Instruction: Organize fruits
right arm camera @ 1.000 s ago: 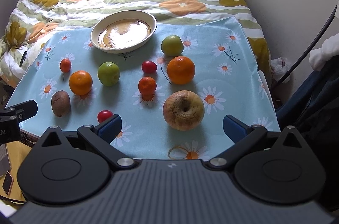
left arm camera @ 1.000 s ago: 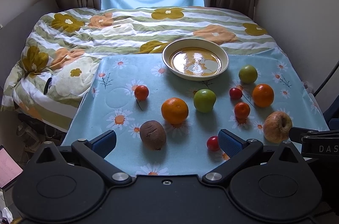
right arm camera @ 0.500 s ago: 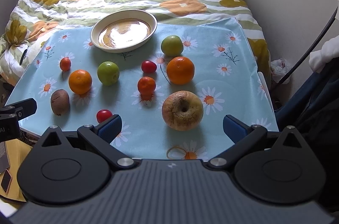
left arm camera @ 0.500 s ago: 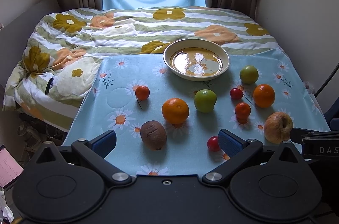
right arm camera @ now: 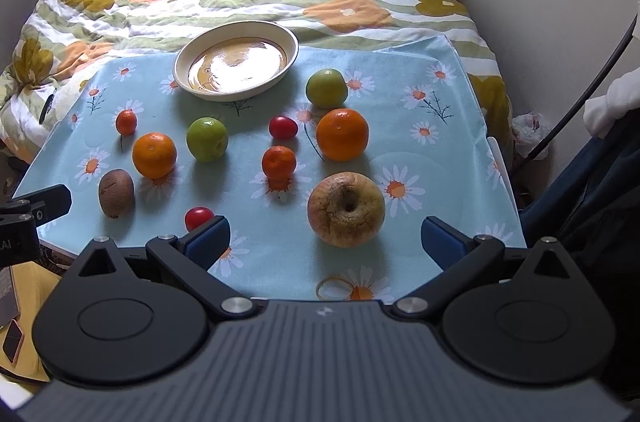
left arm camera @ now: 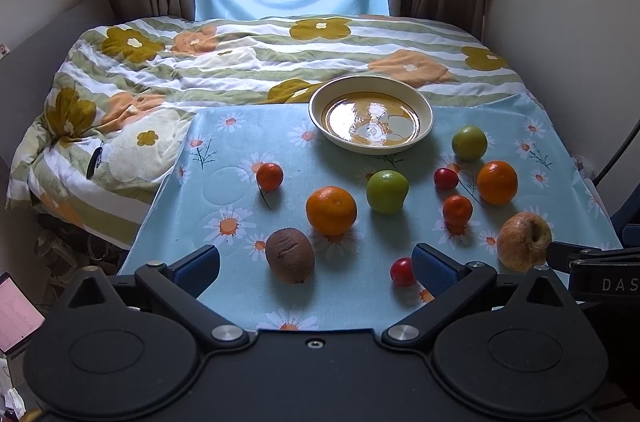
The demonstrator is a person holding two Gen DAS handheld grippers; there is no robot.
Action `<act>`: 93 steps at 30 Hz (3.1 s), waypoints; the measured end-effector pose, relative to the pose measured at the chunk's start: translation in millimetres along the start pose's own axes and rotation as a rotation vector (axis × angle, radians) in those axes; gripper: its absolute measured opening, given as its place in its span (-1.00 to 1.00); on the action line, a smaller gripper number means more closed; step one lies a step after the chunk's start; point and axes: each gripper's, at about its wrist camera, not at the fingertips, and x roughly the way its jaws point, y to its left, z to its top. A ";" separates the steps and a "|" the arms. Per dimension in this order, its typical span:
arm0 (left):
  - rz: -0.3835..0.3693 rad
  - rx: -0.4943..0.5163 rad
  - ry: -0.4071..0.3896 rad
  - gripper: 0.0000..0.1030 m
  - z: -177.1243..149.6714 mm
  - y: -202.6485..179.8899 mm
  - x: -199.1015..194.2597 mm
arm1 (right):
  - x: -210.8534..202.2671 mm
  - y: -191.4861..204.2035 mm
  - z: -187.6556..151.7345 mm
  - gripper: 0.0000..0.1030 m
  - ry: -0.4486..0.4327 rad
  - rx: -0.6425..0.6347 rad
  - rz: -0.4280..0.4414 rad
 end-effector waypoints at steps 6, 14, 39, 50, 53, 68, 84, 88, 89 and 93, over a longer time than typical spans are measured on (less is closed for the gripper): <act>0.001 -0.001 -0.002 1.00 0.1 0.6 -1.9 | -1.0 0.4 -0.3 1.00 -0.001 0.000 0.000; 0.006 0.000 -0.010 1.00 -1.3 0.9 -6.6 | -2.3 0.6 -0.7 1.00 -0.003 -0.001 0.001; 0.050 0.175 -0.077 1.00 -20.9 31.1 36.4 | 43.7 25.9 -4.6 1.00 0.013 -0.110 0.244; -0.141 0.427 -0.048 0.98 -31.6 52.2 102.4 | 86.5 62.9 -20.8 1.00 0.049 -0.069 0.239; -0.193 0.460 -0.030 0.96 -31.0 55.5 118.1 | 97.3 71.6 -22.9 1.00 0.068 -0.057 0.213; -0.341 0.570 0.062 0.67 -31.7 52.7 173.8 | 130.9 100.7 -26.3 0.86 0.129 0.009 0.110; -0.435 0.530 0.069 0.26 -30.2 68.1 173.5 | 139.3 116.8 -28.6 0.48 0.109 0.048 0.061; -0.432 0.525 0.065 0.25 -31.2 71.0 172.9 | 141.3 121.6 -27.8 0.44 0.099 0.031 0.052; -0.430 0.525 0.064 0.25 -31.7 72.3 172.3 | 141.6 123.1 -27.7 0.42 0.097 0.025 0.048; -0.426 0.519 0.059 0.25 -32.9 74.9 171.3 | 142.6 124.8 -27.0 0.31 0.085 0.023 0.045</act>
